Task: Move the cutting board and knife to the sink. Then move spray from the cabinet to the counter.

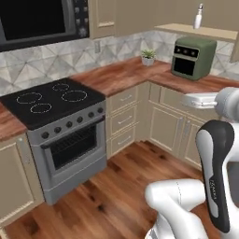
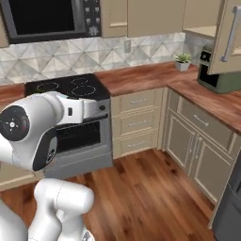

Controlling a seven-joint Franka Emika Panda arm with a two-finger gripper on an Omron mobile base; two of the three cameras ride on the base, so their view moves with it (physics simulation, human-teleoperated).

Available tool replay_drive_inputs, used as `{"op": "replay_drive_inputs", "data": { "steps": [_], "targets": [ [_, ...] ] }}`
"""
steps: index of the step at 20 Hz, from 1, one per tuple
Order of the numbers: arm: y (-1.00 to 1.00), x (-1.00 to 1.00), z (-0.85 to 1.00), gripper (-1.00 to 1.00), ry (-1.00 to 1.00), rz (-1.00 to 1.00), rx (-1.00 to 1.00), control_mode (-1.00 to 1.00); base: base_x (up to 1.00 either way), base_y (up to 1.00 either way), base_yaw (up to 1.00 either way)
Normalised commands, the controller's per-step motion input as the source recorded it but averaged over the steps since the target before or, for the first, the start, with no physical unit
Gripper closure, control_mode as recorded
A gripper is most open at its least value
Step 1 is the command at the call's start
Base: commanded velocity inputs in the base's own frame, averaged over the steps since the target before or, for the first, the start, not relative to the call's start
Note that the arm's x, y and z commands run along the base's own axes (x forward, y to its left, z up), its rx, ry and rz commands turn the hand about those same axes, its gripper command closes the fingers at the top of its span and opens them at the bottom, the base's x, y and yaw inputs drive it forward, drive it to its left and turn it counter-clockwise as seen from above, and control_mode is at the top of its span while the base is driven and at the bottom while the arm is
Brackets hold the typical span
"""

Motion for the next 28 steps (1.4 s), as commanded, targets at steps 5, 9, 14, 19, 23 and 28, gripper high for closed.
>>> {"op": "replay_drive_inputs", "data": {
  "steps": [5,9,14,19,23,28],
  "targets": [
    [0.0,0.0,0.0,-1.0,0.0,0.0,0.0,1.0,0.94,0.22,-0.36],
    [0.0,0.0,0.0,-1.0,0.0,0.0,0.0,1.0,0.79,0.49,-0.27],
    [0.0,0.0,0.0,-1.0,0.0,0.0,0.0,1.0,0.89,0.21,-0.55],
    [0.0,0.0,0.0,-1.0,0.0,0.0,0.0,1.0,0.65,0.0,-0.71],
    [0.0,0.0,0.0,-1.0,0.0,0.0,0.0,1.0,0.67,0.07,-0.71],
    [0.0,0.0,0.0,-1.0,0.0,0.0,0.0,1.0,0.75,0.19,-0.63]
  ]
}}
